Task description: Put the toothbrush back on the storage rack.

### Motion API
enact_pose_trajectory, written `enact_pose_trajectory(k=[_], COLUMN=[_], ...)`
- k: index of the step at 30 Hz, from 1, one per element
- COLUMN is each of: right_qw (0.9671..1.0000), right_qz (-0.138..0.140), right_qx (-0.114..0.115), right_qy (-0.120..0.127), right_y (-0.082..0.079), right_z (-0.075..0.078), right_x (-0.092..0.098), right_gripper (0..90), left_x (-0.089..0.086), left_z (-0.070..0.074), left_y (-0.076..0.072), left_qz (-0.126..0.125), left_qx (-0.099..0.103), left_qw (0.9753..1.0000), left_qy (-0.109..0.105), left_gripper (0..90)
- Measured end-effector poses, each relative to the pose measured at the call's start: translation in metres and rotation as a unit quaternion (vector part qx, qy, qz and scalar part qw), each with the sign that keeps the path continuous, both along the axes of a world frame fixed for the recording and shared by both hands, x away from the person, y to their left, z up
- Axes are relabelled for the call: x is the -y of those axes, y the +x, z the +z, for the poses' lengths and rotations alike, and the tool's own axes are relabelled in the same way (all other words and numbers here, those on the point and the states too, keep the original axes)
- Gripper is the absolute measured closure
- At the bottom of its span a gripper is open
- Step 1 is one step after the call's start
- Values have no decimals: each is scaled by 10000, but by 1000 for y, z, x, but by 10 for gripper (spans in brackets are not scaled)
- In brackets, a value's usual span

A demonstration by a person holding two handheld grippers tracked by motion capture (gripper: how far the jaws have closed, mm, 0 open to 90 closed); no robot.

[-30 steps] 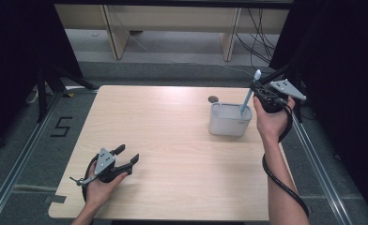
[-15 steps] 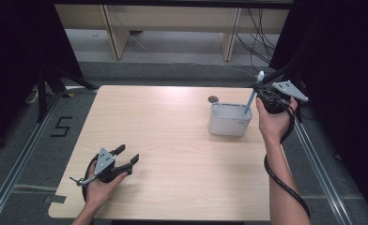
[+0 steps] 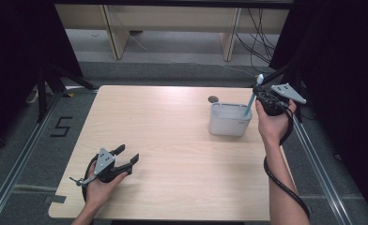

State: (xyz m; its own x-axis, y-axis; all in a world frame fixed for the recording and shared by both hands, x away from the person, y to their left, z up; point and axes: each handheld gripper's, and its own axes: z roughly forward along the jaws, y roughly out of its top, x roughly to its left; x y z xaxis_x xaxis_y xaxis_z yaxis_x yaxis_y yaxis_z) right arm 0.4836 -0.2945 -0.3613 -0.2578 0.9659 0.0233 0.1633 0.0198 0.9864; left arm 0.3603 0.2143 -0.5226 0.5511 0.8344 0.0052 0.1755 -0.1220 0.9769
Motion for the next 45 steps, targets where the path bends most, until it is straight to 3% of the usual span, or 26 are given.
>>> enact_pose_trajectory(k=[20, 22, 24, 39, 45], right_qw=[9999, 9999, 9999, 9997, 9995], right_qz=[-26, -44, -31, -27, -58], right_qx=[-115, -103, -168, -207, -304], right_qy=[28, -59, 20, -94, 28], right_y=[2, 2, 2, 3, 2], right_z=[-14, -16, -19, -31, -35], right_x=[-1, 0, -1, -2, -4], right_gripper=[842, 841, 841, 840, 840], left_x=[0, 0, 0, 0, 0], left_z=[0, 0, 0, 0, -1], left_y=[0, 0, 0, -1, 1], left_qz=[7, 8, 5, 0, -46], left_qx=[-18, -19, -12, -9, 59], left_qw=[10000, 10000, 10000, 10000, 9999], left_qy=[-40, -47, -52, -82, -141], left_gripper=[310, 310, 310, 310, 310])
